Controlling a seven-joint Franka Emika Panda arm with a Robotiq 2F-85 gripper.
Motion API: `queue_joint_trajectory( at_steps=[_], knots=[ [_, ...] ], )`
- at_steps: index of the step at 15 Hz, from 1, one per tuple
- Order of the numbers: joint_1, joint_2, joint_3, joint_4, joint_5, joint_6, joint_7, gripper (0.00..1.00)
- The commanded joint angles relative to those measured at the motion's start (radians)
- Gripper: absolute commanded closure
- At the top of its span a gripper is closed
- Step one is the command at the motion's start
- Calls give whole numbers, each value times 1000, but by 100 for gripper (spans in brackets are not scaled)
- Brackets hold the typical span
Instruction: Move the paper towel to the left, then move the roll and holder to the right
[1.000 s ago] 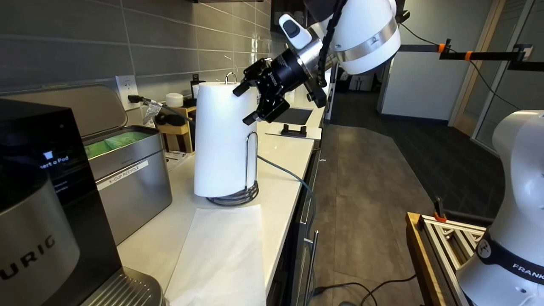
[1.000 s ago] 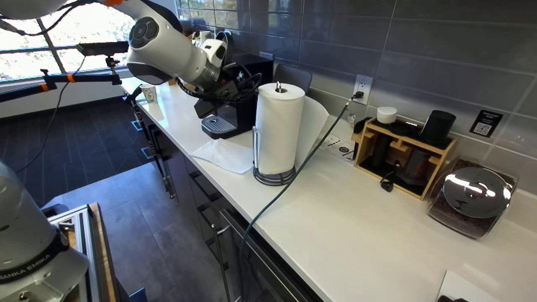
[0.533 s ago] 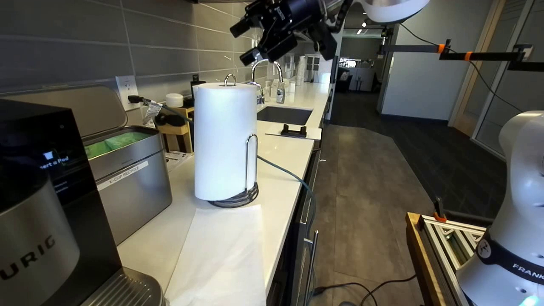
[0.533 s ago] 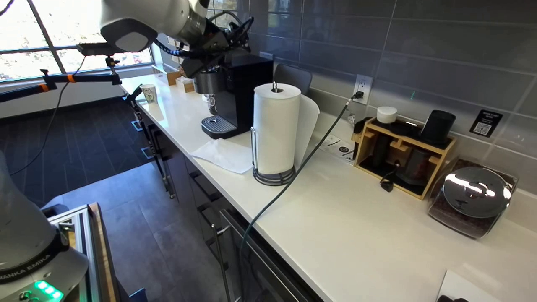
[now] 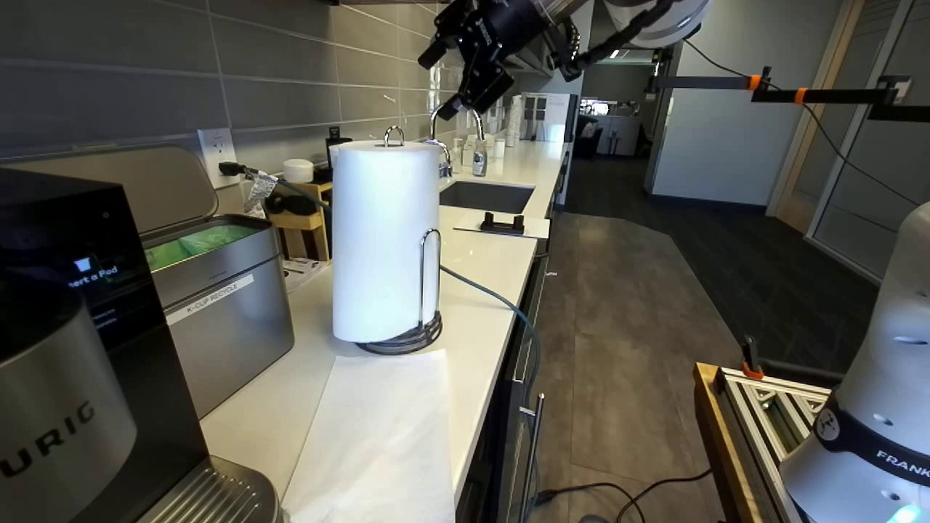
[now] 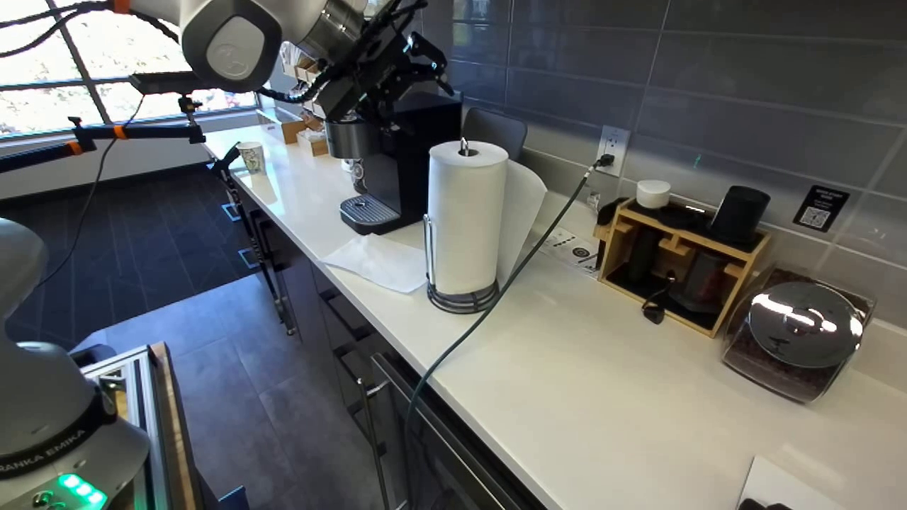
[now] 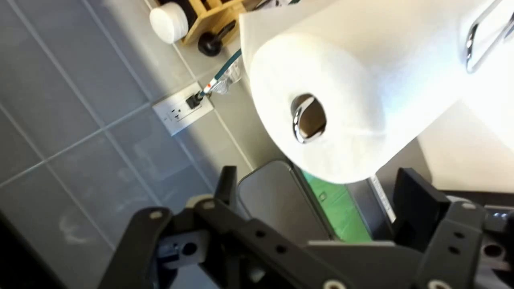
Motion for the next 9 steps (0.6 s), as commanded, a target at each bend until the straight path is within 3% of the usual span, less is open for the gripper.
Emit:
queue_joint_trajectory(
  at_steps=[1, 5, 9],
  knots=[
    [92, -1, -119, 38, -248, -144, 76, 0],
    [243, -22, -268, 60, -337, -191, -5, 0],
    [365, -33, -374, 30, -357, -60, -155, 0]
  ],
)
